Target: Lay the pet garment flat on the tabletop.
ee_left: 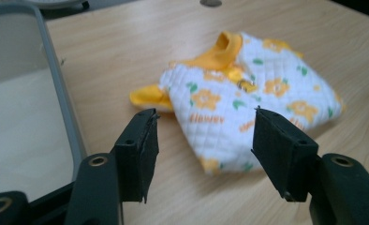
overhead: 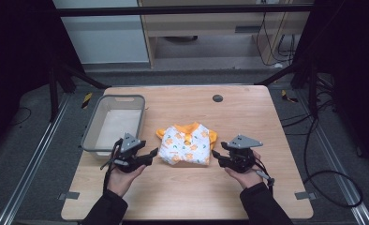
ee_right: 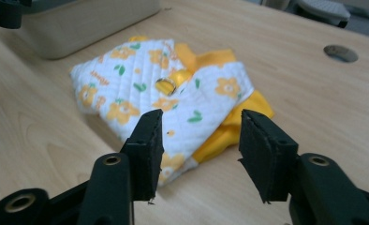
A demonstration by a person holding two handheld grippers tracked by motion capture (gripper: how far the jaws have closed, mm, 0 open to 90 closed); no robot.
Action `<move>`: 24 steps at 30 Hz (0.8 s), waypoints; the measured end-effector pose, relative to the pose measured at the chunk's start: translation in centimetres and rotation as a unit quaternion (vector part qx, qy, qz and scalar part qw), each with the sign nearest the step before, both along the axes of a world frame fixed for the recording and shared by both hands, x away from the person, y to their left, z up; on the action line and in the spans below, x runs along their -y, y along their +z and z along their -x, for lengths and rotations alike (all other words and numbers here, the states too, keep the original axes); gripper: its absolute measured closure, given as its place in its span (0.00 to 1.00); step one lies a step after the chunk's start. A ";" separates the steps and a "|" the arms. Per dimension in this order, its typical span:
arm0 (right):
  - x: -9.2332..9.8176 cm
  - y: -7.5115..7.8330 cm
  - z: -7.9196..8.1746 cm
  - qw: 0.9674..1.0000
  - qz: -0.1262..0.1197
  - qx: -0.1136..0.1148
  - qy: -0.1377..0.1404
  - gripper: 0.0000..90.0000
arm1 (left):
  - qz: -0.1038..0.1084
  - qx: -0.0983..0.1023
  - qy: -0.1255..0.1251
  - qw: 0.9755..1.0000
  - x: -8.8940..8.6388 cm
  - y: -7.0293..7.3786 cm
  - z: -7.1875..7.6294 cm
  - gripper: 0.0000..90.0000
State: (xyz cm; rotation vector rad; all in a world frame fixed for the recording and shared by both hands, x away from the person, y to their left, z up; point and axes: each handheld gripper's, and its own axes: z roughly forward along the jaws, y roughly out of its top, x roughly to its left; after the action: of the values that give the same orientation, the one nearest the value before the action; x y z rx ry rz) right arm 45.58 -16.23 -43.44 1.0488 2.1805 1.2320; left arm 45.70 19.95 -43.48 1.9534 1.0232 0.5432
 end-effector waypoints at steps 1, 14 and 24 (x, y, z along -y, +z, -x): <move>0.0 -0.5 0.3 1.000 0.002 -0.002 0.004 0.52 | -0.002 -0.004 0.000 1.000 0.0 -0.5 0.1 0.45; -1.6 -4.7 0.6 0.998 0.029 -0.040 0.027 0.47 | -0.035 -0.057 -0.028 0.997 1.3 -4.0 -0.9 0.44; -2.7 -6.2 -0.6 0.997 0.037 -0.063 0.031 0.49 | -0.044 -0.064 -0.049 0.996 2.7 -5.4 -1.7 0.45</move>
State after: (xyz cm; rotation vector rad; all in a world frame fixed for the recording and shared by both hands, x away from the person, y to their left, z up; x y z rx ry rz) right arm 46.20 -13.52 -49.64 1.0621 2.3521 1.1292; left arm 47.44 17.26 -48.89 2.1277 0.9900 0.4195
